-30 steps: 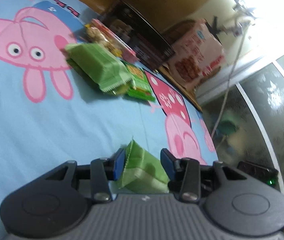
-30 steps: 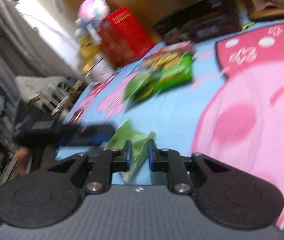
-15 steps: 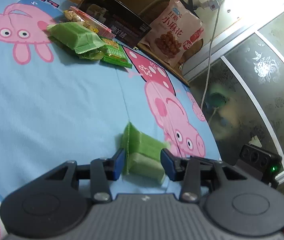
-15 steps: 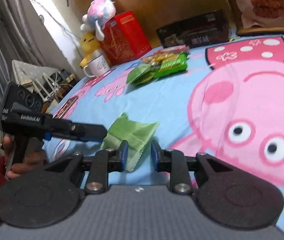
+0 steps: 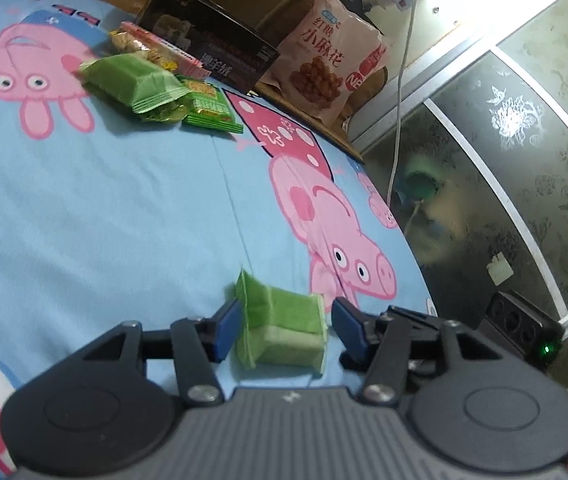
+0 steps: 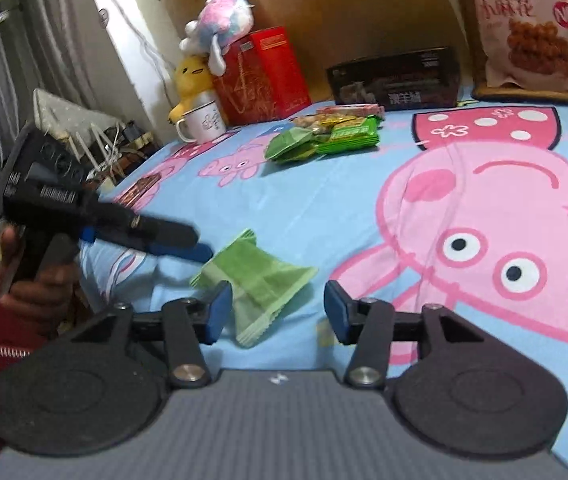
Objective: Organize snacks
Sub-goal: 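Lift the green wrapped cake with the left gripper over the metal tin, then open the left gripper to drop the green cake into the tin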
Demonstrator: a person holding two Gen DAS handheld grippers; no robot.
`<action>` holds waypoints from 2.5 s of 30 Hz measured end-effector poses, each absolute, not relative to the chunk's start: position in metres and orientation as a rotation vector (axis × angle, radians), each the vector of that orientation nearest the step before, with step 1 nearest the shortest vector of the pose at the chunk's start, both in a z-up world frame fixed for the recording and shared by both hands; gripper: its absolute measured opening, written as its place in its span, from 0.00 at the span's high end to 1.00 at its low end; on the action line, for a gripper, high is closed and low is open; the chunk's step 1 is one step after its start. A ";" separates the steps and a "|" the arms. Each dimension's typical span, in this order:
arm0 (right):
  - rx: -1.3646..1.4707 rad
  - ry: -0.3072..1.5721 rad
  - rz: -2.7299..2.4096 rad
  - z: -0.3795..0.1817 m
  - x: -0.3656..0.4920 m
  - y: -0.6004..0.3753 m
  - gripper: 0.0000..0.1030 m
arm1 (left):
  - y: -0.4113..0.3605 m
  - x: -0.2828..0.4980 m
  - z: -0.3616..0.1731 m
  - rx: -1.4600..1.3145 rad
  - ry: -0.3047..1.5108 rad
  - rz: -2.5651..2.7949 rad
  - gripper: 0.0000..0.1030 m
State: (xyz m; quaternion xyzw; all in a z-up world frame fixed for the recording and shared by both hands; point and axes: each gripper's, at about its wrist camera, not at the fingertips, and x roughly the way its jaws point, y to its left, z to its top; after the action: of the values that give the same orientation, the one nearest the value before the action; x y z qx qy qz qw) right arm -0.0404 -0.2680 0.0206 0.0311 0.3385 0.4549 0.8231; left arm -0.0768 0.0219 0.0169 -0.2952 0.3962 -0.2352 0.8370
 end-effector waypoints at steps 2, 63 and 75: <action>0.030 0.720 0.974 0.018 -0.044 -0.263 0.47 | 0.018 -0.072 0.016 -0.601 0.850 -0.503 0.51; 0.044 0.523 0.842 0.063 0.280 -0.130 0.57 | 0.077 0.272 0.084 -0.445 0.715 -0.175 0.55; 0.055 0.412 0.755 0.069 0.235 -0.159 0.27 | 0.099 0.209 0.088 -0.457 0.618 -0.176 0.44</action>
State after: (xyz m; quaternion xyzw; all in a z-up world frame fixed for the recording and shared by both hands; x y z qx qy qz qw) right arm 0.2349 -0.1589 0.0690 0.0267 0.1998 0.3660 0.9085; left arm 0.2087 0.0992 0.0880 -0.2227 0.3008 -0.0859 0.9233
